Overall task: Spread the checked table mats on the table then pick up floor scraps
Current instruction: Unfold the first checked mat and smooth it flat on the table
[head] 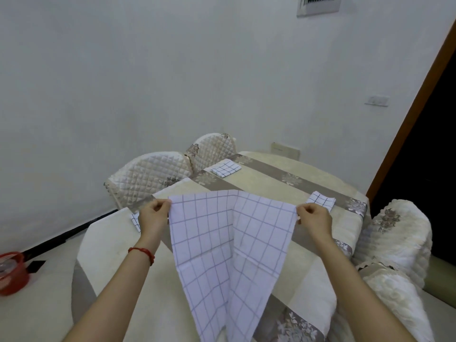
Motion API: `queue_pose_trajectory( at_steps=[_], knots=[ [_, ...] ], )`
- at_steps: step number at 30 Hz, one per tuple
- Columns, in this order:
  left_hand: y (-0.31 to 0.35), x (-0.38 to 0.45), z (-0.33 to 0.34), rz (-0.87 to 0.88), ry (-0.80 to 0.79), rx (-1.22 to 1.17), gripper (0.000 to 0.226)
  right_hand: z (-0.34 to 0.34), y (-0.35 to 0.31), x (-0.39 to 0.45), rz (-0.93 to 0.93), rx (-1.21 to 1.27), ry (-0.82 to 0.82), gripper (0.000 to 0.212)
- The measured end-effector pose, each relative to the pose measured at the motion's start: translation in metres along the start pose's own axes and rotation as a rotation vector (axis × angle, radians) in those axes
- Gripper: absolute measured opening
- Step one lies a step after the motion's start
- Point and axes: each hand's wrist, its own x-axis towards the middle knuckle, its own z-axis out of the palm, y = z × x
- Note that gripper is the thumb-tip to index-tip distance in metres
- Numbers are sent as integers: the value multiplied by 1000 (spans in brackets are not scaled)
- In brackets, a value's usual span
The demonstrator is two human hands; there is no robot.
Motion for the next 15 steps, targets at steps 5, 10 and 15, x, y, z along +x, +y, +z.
queue_pose_trajectory(
  at_steps=[5, 10, 15],
  knots=[
    [8, 31, -15, 31, 67, 34, 16, 19, -13, 36, -53, -124, -16, 22],
    [25, 48, -28, 103, 163, 46, 16, 29, -33, 68, -90, -137, 0, 22],
    [36, 49, -30, 134, 277, 67, 19, 31, -46, 97, -142, -64, -53, 19]
  ],
)
